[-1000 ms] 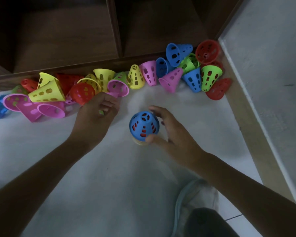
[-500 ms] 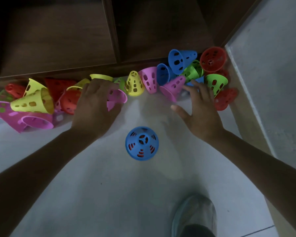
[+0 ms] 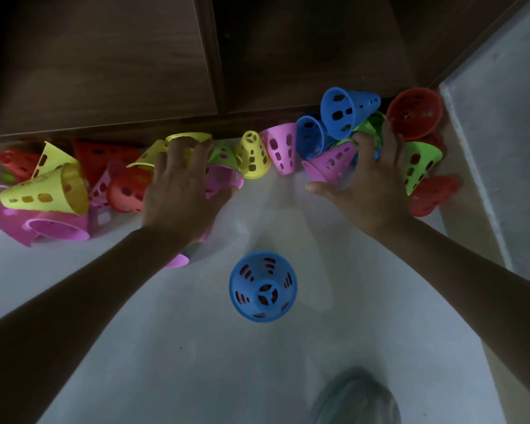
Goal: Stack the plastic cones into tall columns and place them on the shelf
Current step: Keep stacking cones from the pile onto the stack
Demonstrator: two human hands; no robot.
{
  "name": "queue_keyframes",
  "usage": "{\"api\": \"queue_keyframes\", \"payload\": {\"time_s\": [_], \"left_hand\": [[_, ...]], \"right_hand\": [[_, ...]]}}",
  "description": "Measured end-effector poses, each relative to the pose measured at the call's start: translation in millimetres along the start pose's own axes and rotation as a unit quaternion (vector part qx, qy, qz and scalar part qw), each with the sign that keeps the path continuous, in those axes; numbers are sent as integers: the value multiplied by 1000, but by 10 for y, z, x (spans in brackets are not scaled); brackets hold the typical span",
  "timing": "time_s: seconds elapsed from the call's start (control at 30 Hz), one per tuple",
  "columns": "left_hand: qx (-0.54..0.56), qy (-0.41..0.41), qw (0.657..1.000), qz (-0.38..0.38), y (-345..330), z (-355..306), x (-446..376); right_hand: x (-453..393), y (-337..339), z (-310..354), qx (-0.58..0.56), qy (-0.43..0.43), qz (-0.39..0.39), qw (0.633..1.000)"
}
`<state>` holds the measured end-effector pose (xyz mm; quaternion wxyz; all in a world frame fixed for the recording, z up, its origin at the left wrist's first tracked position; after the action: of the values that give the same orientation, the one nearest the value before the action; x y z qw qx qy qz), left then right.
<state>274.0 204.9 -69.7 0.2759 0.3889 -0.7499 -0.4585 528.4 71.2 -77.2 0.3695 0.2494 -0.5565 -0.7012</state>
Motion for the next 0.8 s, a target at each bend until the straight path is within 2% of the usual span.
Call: {"api": "queue_keyframes", "payload": {"time_s": [0.07, 0.2, 0.5, 0.6, 0.8], "left_hand": [[-2, -1, 1000, -13, -41, -8, -16], [-29, -26, 999, 6, -131, -49, -62], [-4, -78, 997, 8, -115, -57, -81], [22, -68, 997, 8, -106, -78, -86], [58, -34, 998, 14, -152, -150, -84]], "right_hand": [[-8, -21, 0, 5, 0, 4, 1000], [-47, -46, -57, 13, 9, -4, 1000], [-87, 42, -213, 49, 109, -27, 992], [-109, 83, -227, 47, 138, -26, 989], [-139, 86, -128, 79, 178, 37, 980]]}}
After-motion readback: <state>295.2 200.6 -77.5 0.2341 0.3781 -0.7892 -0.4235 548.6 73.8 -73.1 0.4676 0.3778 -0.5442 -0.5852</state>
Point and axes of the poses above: each hand's wrist, its own x-axis away from the middle knuckle, its own y-axis out of the back of the hand, z = x × y, the point moved 4 cm from there along -x, towards the middle knuckle, and after that the axes turned 6 degrees about x, right-handed, at the moved point
